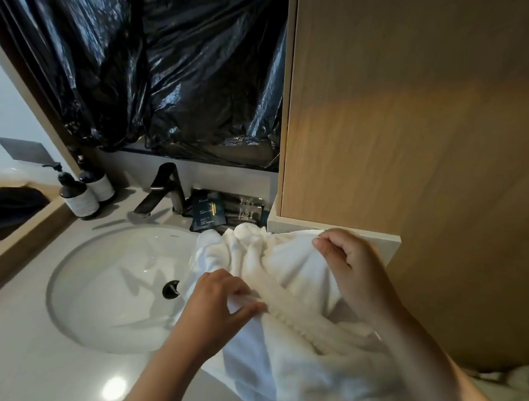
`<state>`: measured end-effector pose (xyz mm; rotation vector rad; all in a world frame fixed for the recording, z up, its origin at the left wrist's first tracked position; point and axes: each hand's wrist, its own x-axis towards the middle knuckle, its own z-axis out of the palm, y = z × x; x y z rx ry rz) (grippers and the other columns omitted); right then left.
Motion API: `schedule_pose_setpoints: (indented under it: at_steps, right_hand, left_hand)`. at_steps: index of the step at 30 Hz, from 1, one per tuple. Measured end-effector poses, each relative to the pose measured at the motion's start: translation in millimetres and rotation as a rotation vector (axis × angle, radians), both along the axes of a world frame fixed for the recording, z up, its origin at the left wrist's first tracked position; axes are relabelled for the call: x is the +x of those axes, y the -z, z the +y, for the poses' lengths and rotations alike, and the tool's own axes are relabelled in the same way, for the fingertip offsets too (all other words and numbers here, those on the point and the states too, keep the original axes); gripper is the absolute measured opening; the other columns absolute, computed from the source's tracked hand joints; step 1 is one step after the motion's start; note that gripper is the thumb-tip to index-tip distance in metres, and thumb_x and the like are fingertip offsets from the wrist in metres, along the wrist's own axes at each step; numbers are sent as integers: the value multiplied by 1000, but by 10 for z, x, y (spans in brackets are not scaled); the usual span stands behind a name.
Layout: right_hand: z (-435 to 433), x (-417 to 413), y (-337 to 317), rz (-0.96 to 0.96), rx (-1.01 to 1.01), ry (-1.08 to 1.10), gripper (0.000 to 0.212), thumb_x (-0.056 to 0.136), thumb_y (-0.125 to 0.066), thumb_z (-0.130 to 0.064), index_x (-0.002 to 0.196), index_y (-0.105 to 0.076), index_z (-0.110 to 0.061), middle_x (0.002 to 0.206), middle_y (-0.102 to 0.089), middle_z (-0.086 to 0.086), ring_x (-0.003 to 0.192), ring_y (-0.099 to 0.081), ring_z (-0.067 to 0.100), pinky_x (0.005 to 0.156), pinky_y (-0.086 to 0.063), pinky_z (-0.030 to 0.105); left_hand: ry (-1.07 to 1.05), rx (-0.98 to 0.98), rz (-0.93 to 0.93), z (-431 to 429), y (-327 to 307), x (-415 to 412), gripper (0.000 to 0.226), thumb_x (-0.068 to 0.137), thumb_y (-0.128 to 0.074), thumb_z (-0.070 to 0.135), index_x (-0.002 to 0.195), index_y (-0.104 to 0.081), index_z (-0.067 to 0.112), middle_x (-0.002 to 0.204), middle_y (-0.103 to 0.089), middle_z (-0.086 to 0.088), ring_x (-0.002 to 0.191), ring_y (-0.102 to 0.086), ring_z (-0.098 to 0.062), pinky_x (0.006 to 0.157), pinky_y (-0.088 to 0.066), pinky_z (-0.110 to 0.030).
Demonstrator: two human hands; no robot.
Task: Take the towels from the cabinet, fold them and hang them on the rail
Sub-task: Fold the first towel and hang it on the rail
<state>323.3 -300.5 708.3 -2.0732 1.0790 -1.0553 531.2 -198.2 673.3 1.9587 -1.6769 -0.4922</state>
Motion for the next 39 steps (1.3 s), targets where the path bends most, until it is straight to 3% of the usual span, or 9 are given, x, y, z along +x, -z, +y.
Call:
schedule_pose_setpoints:
  at_steps: [5, 8, 14, 17, 20, 24, 28, 35, 39]
  right_hand:
    - [-55, 97, -404, -68, -92, 20, 21, 98, -53, -21, 80, -59, -30, 71, -55, -23, 74, -54, -6, 66, -35, 8]
    - [-128, 96, -672, -130, -73, 56, 23, 99, -53, -24, 79, -64, -22, 66, -55, -15, 64, -48, 0, 58, -34, 16]
    - [-120, 65, -910, -37, -51, -44, 22, 99, -53, -22, 83, -65, -15, 65, -49, -12, 60, -44, -2, 57, -30, 13]
    - [-93, -22, -902, -46, -61, -39, 22, 99, -53, -20, 83, -65, -13, 66, -52, -9, 61, -45, -1, 57, -31, 13]
    - [-88, -91, -891, -48, -97, -39, 21, 98, -54, -17, 82, -66, -10, 68, -55, -4, 63, -47, 4, 58, -34, 16]
    - [-114, -194, -857, -49, -119, -2, 21, 98, -55, -16, 78, -63, -16, 68, -56, -8, 66, -50, 5, 59, -35, 14]
    - [-200, -338, -876, -89, -90, 51, 25, 98, -54, -20, 75, -62, -28, 71, -61, -12, 68, -54, 1, 58, -36, 9]
    - [-454, -412, -1312, -200, -206, 140, 20, 99, -53, -21, 83, -65, -23, 79, -65, -12, 73, -57, -5, 62, -40, 7]
    - [-615, -455, -1798, -255, -297, 171, 22, 99, -52, -20, 88, -68, -10, 84, -68, 0, 79, -60, 9, 71, -46, 27]
  left_hand:
    - [-18, 39, -10, 64, -62, 56, 34, 68, -72, 64, 79, -69, 32, 87, -60, 15, 91, -51, -2, 81, -42, -18]
    - [-30, 49, 9, 55, -135, 46, 34, 74, -68, 63, 74, -70, 29, 78, -63, 15, 83, -55, -1, 75, -46, -21]
    - [-72, -127, 0, -138, -263, -29, 44, 80, -68, 53, 113, -63, 25, 111, -58, 12, 104, -52, -7, 90, -44, -23]
    - [-17, -150, 41, -289, -335, -145, 47, 82, -71, 45, 123, -62, 24, 118, -56, 15, 110, -53, -5, 90, -37, -15]
    - [38, -124, 55, -387, -376, -248, 21, 86, -70, 37, 89, -68, 16, 90, -61, 11, 85, -53, -8, 76, -42, -22]
    - [44, -137, 122, -424, -379, -266, 40, 86, -71, 21, 62, -48, 0, 60, -41, -9, 59, -36, -21, 59, -32, -32]
    - [-99, -171, 380, -477, -626, -216, 26, 86, -70, 17, 68, -62, 0, 58, -51, -15, 51, -58, -14, 55, -47, -22]
    - [-43, -529, 400, -702, -1735, -245, 11, 88, -66, 12, 78, -70, 11, 71, -70, -8, 63, -70, -8, 63, -55, -26]
    - [31, -668, 377, -825, -2318, -348, 8, 89, -67, 14, 84, -73, 17, 74, -73, 1, 67, -70, -6, 69, -59, -24]
